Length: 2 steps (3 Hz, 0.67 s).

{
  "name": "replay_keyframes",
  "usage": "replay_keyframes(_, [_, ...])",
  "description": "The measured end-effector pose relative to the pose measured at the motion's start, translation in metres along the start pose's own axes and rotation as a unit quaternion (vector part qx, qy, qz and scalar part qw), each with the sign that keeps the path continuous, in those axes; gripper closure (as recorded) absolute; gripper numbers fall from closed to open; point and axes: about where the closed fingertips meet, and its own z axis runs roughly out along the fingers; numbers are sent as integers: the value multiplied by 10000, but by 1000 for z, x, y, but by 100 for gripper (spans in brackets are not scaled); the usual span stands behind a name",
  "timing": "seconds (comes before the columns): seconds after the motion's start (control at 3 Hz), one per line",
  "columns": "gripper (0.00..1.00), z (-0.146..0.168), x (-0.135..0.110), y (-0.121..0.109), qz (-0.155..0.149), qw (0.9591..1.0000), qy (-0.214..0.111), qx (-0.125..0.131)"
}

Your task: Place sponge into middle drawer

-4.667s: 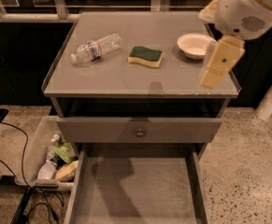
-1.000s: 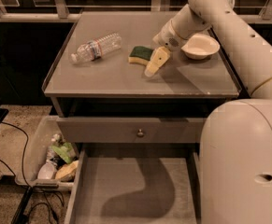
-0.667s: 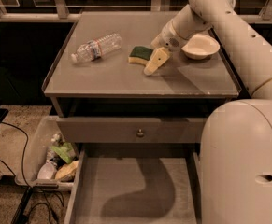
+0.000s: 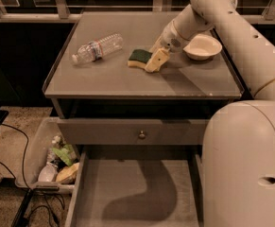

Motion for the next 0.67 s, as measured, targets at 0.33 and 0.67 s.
replay_keyframes(0.33, [87, 0, 0, 0, 0, 10000, 0, 0])
replay_keyframes(0.67, [100, 0, 0, 0, 0, 10000, 0, -1])
